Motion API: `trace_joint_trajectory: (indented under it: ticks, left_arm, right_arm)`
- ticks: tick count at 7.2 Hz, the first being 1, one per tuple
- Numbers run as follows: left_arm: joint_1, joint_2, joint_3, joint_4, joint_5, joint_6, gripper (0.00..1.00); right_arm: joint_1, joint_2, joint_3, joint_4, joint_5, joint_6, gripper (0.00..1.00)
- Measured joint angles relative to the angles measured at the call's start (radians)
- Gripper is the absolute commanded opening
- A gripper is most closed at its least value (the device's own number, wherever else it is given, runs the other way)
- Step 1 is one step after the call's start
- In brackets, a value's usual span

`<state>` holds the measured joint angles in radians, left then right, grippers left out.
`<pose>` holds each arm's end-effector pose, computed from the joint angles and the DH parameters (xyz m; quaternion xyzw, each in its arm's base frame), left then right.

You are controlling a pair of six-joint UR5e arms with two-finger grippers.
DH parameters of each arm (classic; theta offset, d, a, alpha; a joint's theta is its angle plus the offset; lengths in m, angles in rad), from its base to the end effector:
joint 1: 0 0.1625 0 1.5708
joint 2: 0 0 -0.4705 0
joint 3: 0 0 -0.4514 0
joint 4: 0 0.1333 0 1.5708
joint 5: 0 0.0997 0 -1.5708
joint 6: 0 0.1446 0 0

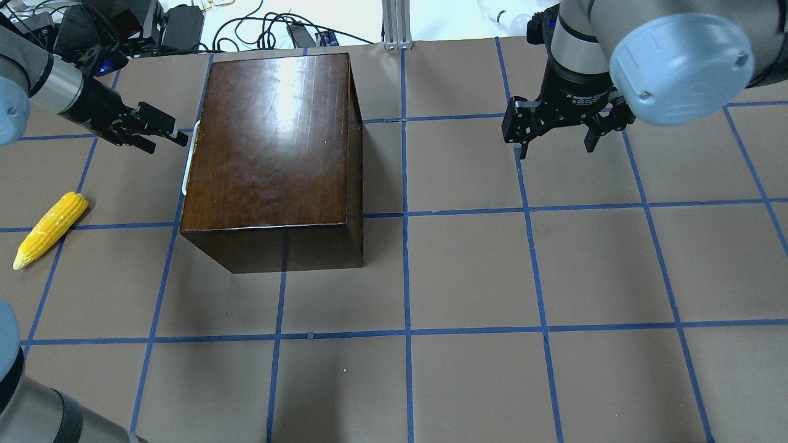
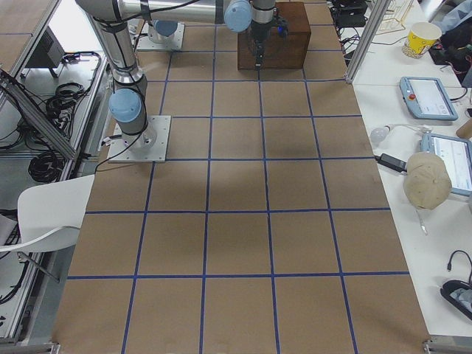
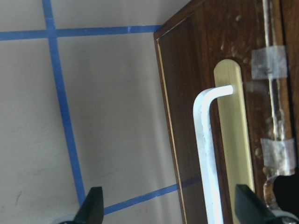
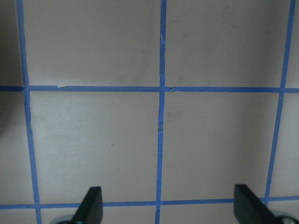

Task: Open drawer and put corn inside
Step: 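Move the left gripper down beside the cabinet to the white drawer handle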

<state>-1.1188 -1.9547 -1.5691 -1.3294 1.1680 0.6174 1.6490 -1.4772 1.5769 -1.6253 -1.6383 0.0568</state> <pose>0.1240 -0.6903 0.2847 -0.0667 -0.9752 0.0424 0.2068 0.1690 -0.5748 0.4374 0.0115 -0.9991 -0.0203 0.0352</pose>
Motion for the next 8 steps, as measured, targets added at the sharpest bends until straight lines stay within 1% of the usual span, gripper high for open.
trace_joint_trajectory:
  ticks: [3, 8]
  left_arm:
    - [-0.001, -0.013, -0.024, 0.001, -0.024, 0.007, 1.00]
    - [0.000, -0.036, -0.030, 0.001, -0.030, 0.021, 1.00]
  right_arm:
    - [0.000, 0.000, 0.000, 0.000, 0.000, 0.000, 1.00]
    - [0.000, 0.000, 0.000, 0.000, 0.000, 0.000, 1.00]
